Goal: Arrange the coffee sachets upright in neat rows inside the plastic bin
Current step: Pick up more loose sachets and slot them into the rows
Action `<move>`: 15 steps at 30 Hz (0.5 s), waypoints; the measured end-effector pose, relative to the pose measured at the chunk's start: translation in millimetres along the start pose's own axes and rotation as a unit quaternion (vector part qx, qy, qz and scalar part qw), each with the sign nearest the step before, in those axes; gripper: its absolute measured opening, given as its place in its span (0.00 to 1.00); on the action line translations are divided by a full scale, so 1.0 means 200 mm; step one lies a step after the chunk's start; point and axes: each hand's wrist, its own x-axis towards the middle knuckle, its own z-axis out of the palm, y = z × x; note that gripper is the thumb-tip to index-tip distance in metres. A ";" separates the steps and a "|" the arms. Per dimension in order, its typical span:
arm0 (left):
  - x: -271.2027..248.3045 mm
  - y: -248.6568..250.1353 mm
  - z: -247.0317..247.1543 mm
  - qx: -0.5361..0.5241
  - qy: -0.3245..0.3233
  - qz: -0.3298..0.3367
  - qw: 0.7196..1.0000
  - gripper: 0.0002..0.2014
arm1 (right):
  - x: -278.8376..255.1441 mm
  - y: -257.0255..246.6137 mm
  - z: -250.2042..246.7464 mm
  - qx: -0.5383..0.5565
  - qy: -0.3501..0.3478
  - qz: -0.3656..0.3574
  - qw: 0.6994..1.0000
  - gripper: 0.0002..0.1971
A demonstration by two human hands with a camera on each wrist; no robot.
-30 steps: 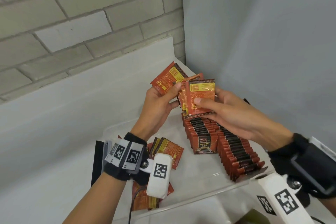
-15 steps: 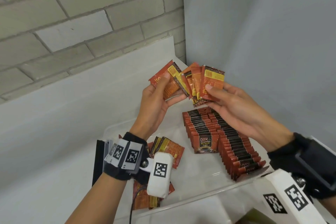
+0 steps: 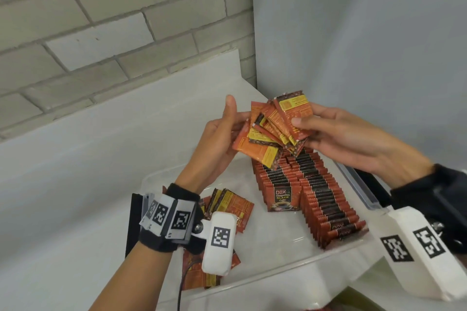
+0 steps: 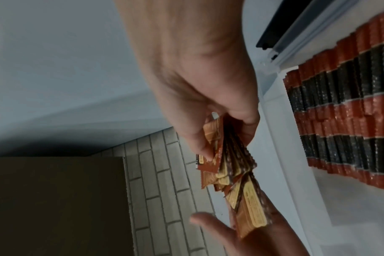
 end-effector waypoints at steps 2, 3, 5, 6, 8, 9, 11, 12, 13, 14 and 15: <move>0.00 -0.02 -0.01 -0.018 -0.068 0.016 0.997 0.32 | 0.00 0.00 0.01 0.017 -0.005 0.008 1.000 0.19; 0.00 -0.03 -0.02 -0.035 -0.113 0.024 0.993 0.34 | 0.00 0.00 0.01 0.023 -0.006 0.012 1.000 0.18; -0.01 -0.04 -0.03 -0.054 -0.162 0.016 0.985 0.38 | 0.00 -0.01 0.00 0.026 -0.010 0.015 0.999 0.19; 0.00 -0.05 -0.03 -0.055 -0.166 0.009 0.984 0.38 | 0.00 -0.01 0.00 0.026 -0.012 0.016 0.999 0.20; 0.00 -0.05 -0.02 -0.060 -0.160 0.013 0.985 0.33 | 0.00 -0.02 -0.01 0.028 -0.021 0.019 0.999 0.24; 0.00 -0.06 -0.01 -0.066 -0.146 0.018 0.987 0.29 | -0.01 -0.02 -0.02 0.027 -0.028 0.021 0.999 0.27; 0.00 -0.06 -0.01 -0.089 -0.107 0.010 0.990 0.28 | -0.01 -0.02 -0.02 0.015 -0.043 0.026 0.999 0.31; 0.01 -0.06 0.00 -0.096 -0.090 -0.002 0.991 0.30 | -0.02 -0.02 -0.02 0.007 -0.048 0.028 0.998 0.31; 0.01 -0.05 0.01 -0.099 -0.080 -0.010 0.992 0.32 | -0.02 -0.02 -0.02 0.001 -0.051 0.027 0.998 0.31; 0.00 -0.05 0.02 -0.099 -0.077 -0.015 0.992 0.31 | -0.02 -0.01 -0.01 0.001 -0.048 0.024 0.999 0.30; 0.00 -0.04 0.04 -0.106 -0.079 -0.020 0.991 0.29 | -0.01 -0.01 0.00 0.008 -0.042 0.019 0.999 0.28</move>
